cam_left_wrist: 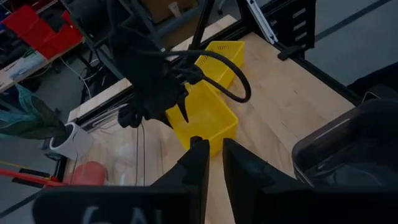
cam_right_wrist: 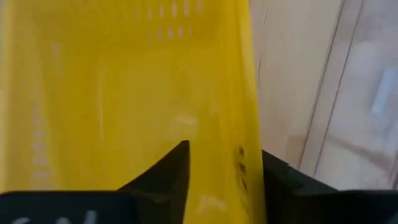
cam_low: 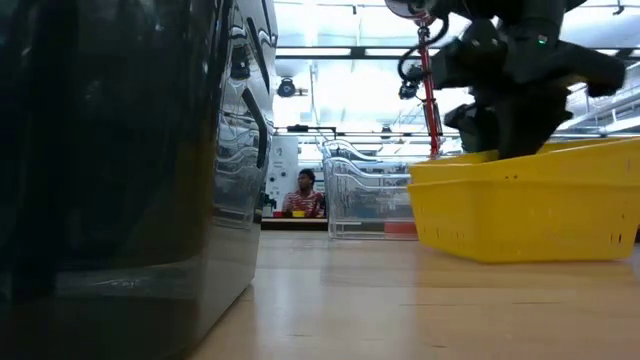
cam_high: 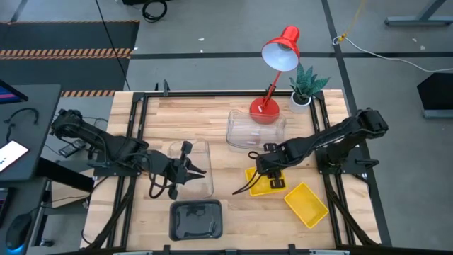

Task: Stack baskets by color
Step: Stack the top yellow bin on the middle yellow bin, then stack the yellow bin on the left yellow bin

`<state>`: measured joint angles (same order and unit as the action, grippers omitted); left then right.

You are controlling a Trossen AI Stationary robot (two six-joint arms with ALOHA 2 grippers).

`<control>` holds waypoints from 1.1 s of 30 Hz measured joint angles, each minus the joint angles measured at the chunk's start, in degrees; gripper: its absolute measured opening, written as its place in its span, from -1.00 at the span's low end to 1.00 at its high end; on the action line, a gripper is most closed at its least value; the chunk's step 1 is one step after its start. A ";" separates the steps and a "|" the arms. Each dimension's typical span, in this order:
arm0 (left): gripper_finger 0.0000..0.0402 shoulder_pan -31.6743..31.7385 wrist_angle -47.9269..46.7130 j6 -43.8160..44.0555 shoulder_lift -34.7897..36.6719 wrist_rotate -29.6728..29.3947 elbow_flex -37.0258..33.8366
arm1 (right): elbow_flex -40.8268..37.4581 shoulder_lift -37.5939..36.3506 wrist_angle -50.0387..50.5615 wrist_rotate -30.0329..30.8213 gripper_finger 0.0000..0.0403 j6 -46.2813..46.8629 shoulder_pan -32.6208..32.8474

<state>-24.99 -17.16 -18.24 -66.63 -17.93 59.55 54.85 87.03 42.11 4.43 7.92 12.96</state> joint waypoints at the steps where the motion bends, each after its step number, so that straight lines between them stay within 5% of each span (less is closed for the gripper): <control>1: -0.75 0.00 -0.32 0.00 0.00 0.00 0.00 | 0.11 -0.24 -0.93 0.00 -0.24 0.02 -0.07; 6: -0.75 0.11 -0.89 -0.22 0.00 0.00 0.00 | 1.67 -0.84 -2.66 0.01 -0.04 -0.07 -0.38; 13: -0.75 0.02 -2.00 0.04 -0.02 0.00 0.00 | 9.10 -0.99 13.41 0.02 0.11 6.16 -0.32; 28: -0.75 0.07 -4.25 1.12 -0.04 0.00 0.00 | 9.88 -2.93 29.80 -9.00 -0.03 38.93 12.45; 33: -0.75 0.07 -4.40 1.01 -0.07 0.00 0.00 | 5.37 -4.72 28.13 -10.31 -0.03 45.14 16.37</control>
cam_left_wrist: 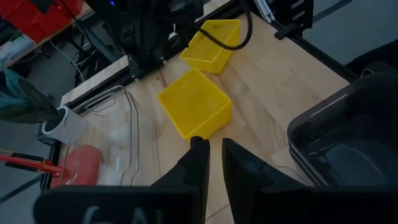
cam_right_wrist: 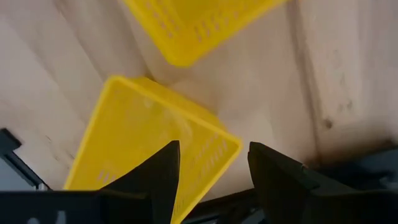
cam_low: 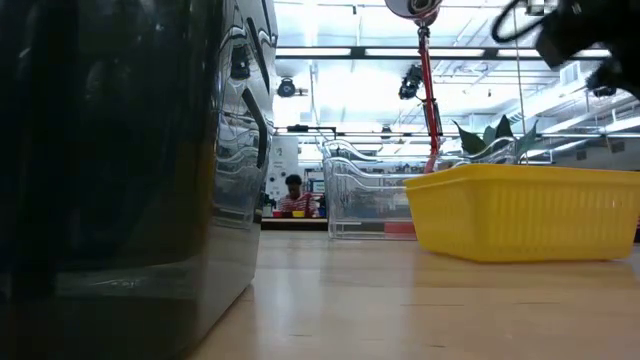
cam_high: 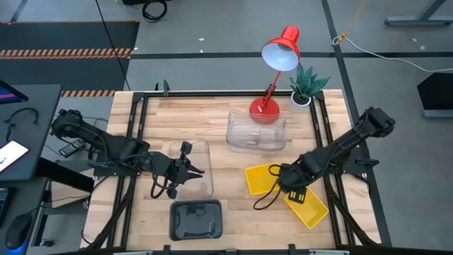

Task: Stack baskets by color
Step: Stack the yellow bin on the left yellow bin

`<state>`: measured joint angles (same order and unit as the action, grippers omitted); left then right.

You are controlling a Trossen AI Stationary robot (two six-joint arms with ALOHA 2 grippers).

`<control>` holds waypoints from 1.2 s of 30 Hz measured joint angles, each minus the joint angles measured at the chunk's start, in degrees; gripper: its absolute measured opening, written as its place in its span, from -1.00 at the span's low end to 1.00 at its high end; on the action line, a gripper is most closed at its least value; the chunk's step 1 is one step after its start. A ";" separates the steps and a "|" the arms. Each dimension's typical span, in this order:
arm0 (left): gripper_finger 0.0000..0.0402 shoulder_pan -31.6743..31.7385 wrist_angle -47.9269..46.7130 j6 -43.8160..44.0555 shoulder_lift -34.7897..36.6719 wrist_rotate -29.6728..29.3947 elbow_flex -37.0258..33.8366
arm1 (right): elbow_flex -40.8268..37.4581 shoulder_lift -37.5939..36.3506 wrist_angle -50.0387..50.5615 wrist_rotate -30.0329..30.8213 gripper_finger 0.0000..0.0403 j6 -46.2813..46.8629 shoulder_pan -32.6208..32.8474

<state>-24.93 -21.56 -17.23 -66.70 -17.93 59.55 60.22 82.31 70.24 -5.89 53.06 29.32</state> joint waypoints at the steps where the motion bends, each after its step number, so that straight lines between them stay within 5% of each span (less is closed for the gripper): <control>1: -0.75 0.00 -0.06 -0.21 0.00 0.00 0.00 | -1.50 -0.56 -0.95 -0.68 -0.03 1.51 0.39; 12: -0.75 0.00 -0.70 -0.51 0.00 0.00 0.00 | -15.29 -10.90 -8.87 -6.03 -0.03 21.80 2.51; 22: -0.75 0.00 -1.05 -0.51 0.00 -0.02 0.00 | -23.55 -10.40 -18.65 -7.94 -0.06 24.81 2.53; 27: -0.75 0.00 -1.10 -0.99 0.00 -0.38 0.00 | -23.71 -9.20 -18.95 -7.01 -0.31 23.05 2.60; 33: -0.75 0.00 -1.12 -1.40 0.00 -1.75 0.00 | -23.71 -9.36 -22.95 -6.15 -0.86 22.17 2.60; 36: -0.75 -0.05 -1.11 -1.43 0.00 -1.75 0.00 | -22.73 -9.34 -25.24 -6.26 -0.93 20.05 2.60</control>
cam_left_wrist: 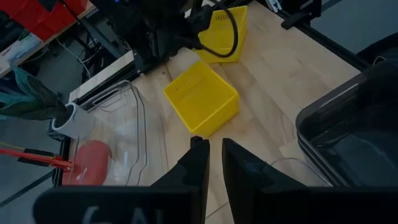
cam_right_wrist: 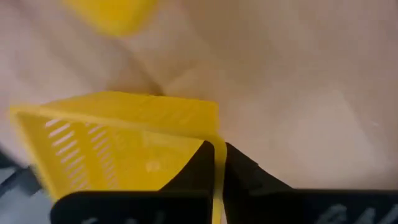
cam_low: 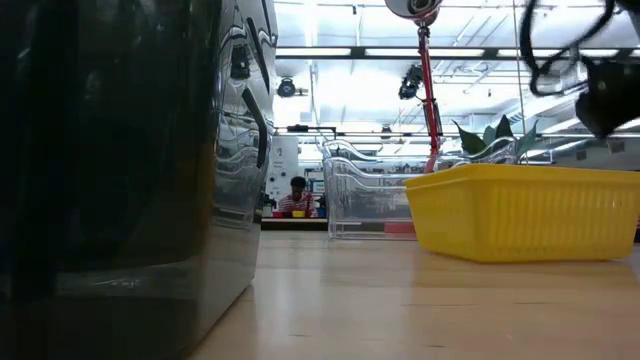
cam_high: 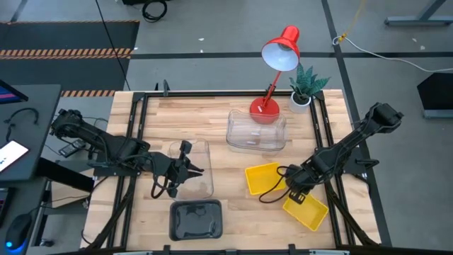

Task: Stack baskets by color
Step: Stack the yellow bin on the left yellow bin

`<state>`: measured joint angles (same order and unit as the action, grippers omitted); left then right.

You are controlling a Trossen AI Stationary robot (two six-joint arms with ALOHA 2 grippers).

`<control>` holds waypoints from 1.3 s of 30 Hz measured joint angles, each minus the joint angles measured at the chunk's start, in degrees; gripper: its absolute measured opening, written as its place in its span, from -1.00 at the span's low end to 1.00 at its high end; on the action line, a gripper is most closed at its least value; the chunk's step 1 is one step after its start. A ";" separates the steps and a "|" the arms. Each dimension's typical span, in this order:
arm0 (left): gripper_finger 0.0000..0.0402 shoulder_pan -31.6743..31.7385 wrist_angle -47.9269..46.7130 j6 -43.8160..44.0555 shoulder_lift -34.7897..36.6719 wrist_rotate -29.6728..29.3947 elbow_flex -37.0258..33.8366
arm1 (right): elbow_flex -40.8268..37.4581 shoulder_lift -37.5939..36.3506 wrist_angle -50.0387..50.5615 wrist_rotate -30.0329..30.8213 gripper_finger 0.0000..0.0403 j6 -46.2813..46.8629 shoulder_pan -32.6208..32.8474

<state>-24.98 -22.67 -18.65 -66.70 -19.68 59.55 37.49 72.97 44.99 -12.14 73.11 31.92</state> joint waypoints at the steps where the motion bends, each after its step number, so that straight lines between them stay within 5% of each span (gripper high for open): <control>1: -0.75 -0.04 0.04 -0.02 0.00 0.00 0.00 | 1.06 0.00 0.02 0.05 -0.92 -0.77 0.00; 8: -0.75 -2.87 3.42 -1.69 2.94 -0.13 0.46 | 15.03 0.18 8.19 4.39 -0.95 -8.69 -0.05; 14: -0.75 -4.09 7.93 -0.95 4.20 0.00 -0.87 | 27.97 0.14 18.63 17.49 -0.95 -17.57 -0.82; 22: -0.79 -4.11 16.71 3.46 10.17 -0.15 -10.68 | 36.02 3.32 19.19 27.99 -0.95 -42.03 -8.76; 31: -0.94 -4.15 21.50 8.68 24.65 -0.18 -21.09 | 39.87 10.42 12.65 23.57 -0.95 -69.60 -17.84; 39: -0.94 -4.15 24.58 11.00 32.63 0.23 -26.34 | 39.85 17.10 13.84 15.23 -0.95 -70.22 -20.31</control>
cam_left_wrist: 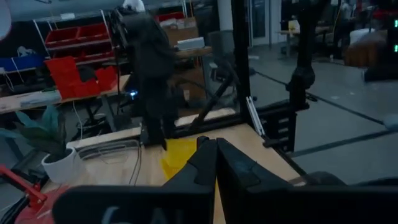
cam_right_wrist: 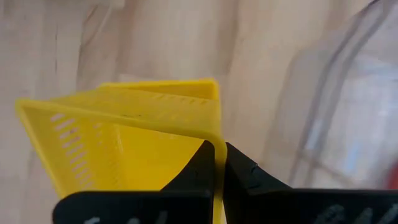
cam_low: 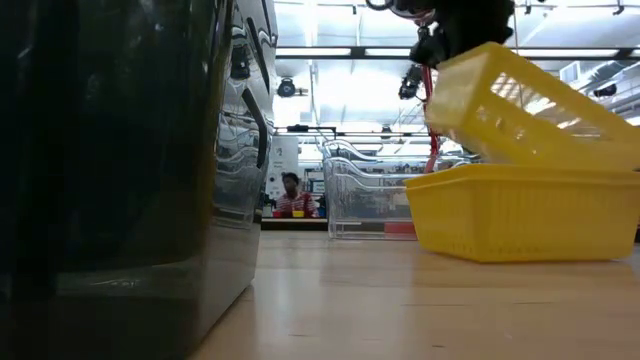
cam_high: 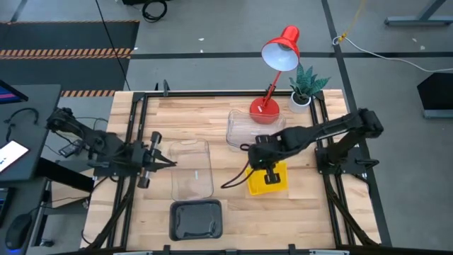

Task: Stack baskets by color
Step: Stack the yellow bin on the left yellow bin

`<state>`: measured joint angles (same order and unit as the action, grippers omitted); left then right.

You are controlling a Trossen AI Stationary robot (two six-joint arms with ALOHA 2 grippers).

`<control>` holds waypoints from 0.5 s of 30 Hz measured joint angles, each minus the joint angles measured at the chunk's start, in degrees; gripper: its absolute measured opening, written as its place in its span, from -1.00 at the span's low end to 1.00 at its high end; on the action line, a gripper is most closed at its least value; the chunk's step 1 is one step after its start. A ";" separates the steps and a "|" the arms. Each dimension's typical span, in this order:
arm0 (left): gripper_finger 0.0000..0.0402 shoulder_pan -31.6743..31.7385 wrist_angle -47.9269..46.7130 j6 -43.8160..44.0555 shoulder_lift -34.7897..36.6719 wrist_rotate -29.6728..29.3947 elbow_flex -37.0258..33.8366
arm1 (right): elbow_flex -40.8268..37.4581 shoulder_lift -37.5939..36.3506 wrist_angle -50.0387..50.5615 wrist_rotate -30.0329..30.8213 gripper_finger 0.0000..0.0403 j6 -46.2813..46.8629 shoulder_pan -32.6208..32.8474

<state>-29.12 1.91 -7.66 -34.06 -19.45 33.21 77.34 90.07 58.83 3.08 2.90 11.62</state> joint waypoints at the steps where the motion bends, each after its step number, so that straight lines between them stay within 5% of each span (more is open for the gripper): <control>1: -0.93 0.00 0.09 0.17 0.52 -0.02 0.00 | 0.00 0.74 0.29 -0.52 -0.95 0.57 0.19; 15: -0.92 0.02 -0.14 -0.46 4.95 0.01 0.02 | -0.02 12.72 0.02 -6.29 -0.86 9.03 0.26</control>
<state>-29.10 1.77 -8.12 -29.11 -19.44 33.23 77.32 102.78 58.85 -3.20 11.93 11.88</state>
